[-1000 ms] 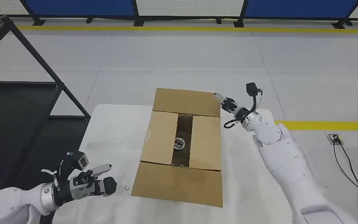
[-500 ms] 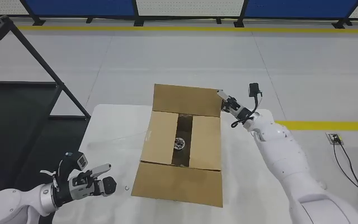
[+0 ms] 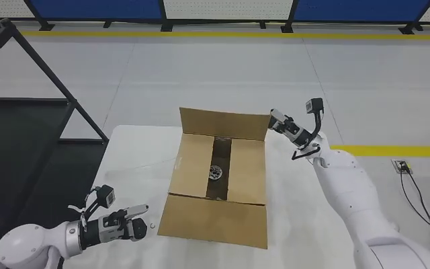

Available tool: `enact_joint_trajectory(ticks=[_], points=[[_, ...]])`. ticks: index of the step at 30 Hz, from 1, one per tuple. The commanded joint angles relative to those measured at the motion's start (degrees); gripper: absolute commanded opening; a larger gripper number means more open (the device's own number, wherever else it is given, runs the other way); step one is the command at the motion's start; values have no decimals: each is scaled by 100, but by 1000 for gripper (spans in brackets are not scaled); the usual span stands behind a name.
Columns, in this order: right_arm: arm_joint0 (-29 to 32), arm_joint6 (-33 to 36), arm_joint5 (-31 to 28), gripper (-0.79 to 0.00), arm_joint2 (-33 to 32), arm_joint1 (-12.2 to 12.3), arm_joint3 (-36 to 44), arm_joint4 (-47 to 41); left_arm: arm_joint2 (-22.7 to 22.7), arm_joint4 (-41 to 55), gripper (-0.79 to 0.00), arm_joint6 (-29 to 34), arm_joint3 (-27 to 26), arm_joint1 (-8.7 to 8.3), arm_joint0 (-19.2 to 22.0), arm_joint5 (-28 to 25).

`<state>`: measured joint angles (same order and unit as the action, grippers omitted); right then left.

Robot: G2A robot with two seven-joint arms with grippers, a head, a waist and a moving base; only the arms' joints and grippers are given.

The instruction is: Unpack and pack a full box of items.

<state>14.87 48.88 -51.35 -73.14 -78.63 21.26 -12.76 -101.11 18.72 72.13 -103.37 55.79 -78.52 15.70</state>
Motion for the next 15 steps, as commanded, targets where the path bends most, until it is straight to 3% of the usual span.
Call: enact_joint_trajectory(ticks=[1,8,15], points=[[65,101,-71,0,7,16,161,-18,179,-34,0,-51,-29,-3,36,11],[317,218,-186,0,84,89,767,200,657,-145,0,-351,-121,-3,119,15],[626,139,9,0,133,197,1490,635,597,381,0,-692,-191,4,101,-68]])
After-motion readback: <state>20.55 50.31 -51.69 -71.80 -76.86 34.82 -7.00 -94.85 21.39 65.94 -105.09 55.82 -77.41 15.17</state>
